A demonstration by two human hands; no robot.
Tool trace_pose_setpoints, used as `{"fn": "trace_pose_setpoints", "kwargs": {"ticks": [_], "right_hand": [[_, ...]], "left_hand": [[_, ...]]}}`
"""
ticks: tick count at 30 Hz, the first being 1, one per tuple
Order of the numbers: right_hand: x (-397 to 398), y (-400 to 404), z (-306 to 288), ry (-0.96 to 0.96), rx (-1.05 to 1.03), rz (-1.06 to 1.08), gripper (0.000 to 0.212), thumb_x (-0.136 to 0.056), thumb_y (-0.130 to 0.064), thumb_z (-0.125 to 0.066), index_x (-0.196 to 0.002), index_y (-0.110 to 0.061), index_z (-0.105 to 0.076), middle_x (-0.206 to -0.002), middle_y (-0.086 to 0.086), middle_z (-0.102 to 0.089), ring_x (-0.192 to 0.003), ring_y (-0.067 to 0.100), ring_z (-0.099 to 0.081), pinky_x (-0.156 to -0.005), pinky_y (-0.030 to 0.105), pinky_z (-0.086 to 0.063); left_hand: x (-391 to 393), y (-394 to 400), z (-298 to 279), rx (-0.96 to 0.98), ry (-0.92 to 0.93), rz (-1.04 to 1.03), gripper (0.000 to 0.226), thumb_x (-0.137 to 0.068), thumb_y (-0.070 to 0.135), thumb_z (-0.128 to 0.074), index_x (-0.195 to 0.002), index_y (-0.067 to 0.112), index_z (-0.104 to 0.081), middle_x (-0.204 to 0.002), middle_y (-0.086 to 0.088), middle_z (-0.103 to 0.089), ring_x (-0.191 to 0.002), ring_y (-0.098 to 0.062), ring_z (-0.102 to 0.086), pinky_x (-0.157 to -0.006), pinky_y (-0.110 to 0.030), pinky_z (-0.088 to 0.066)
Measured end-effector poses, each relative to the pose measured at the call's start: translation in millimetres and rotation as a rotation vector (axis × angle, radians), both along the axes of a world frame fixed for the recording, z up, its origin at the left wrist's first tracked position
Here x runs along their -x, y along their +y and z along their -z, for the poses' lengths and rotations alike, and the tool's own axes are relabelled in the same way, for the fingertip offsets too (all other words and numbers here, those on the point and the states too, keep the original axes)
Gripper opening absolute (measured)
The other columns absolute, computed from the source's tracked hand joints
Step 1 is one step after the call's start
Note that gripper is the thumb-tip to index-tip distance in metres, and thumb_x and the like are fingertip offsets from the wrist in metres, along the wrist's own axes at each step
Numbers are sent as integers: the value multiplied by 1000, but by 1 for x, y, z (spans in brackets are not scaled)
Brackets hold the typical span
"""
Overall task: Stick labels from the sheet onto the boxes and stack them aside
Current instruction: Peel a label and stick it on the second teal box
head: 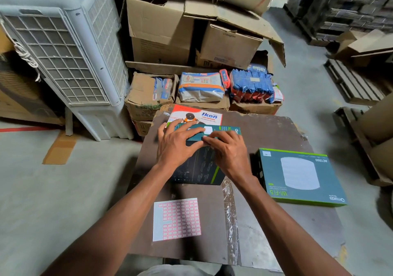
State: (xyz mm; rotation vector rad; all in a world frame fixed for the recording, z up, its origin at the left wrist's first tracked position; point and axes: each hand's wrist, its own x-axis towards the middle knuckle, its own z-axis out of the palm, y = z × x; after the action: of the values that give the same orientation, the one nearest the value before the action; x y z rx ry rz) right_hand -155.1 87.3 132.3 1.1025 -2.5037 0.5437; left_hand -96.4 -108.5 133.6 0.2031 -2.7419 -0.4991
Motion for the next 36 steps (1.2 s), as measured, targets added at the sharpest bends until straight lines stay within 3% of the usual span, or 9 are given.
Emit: {"fn": "trace_pose_setpoints", "kwargs": {"ticks": [5, 9, 17, 20, 24, 28, 31, 33, 36], "right_hand": [[-3, 10, -9, -115, 55, 66, 62, -80, -20, -80, -138, -27, -61, -135, -2, -64, -122, 24, -54, -92, 46, -48], [0, 4, -10, -221, -188, 130, 72, -97, -50, -60, -159, -42, -25, -167, 2, -25, -155, 36, -14, -118, 61, -22], [1, -7, -15, -139, -373, 85, 71, -107, -46, -42, -159, -49, 7, -171, 9, -8, -156, 43, -1, -120, 69, -4], [4, -16, -20, -172, -424, 68, 72, -107, -46, -39, -154, -54, 15, -171, 11, -3, -153, 50, 1, -117, 74, -6], [9, -19, -26, -182, -470, 50, 77, -106, -41, -44, -153, -56, 16, -165, 16, -11, -150, 54, -7, -114, 78, -11], [10, -12, -29, -200, -474, 29, 88, -102, -38, -55, -152, -58, 16, -163, 16, -12, -149, 53, -11, -113, 79, -12], [14, 1, -30, -209, -421, 55, 89, -101, -36, -58, -153, -59, 11, -162, 16, -15, -147, 51, -17, -113, 79, -15], [19, 15, -29, -216, -378, 69, 87, -102, -33, -57, -153, -60, 8, -162, 15, -15, -146, 49, -21, -113, 78, -16], [26, 33, -27, -234, -334, 74, 87, -101, -29, -57, -154, -60, 5, -161, 13, -16, -143, 44, -24, -112, 77, -20]], "left_hand": [[4, 0, -5, -9, -6, 22, 48, -87, 69, -59, -130, 49, -59, -146, 20, -53, -135, -19, -42, -112, -51, -24], [1, -5, -10, 41, -55, 67, 54, -87, 65, -62, -138, 52, -49, -151, 21, -47, -139, -19, -38, -113, -50, -24], [-2, -8, -9, 7, -30, 58, 78, -83, 57, -73, -152, 39, -40, -150, 9, -53, -143, -20, -40, -118, -48, -25], [-2, -10, -5, -76, -22, 77, 93, -82, 47, -79, -158, 36, -27, -164, 7, -29, -150, -19, -29, -123, -49, -20], [-9, -15, 4, -301, 80, 74, 101, -79, 29, -87, -159, 31, -26, -168, 9, -14, -155, -13, -17, -120, -47, -33], [-19, -8, 11, -433, 187, -8, 108, -78, 24, -88, -161, 28, -19, -169, 9, -10, -155, -6, -12, -121, -22, -25], [-23, 5, 23, -586, 132, -76, 113, -82, 17, -85, -162, 27, -6, -165, 13, -14, -142, 21, -17, -107, 2, -21], [-23, 7, 41, -692, 6, -91, 111, -84, 22, -83, -160, 39, -3, -159, 15, -28, -135, 18, -33, -108, -12, -34], [-24, 10, 66, -740, -247, -96, 90, -80, 52, -80, -146, 46, -20, -146, 6, -52, -131, -16, -55, -107, -41, -48]]}}
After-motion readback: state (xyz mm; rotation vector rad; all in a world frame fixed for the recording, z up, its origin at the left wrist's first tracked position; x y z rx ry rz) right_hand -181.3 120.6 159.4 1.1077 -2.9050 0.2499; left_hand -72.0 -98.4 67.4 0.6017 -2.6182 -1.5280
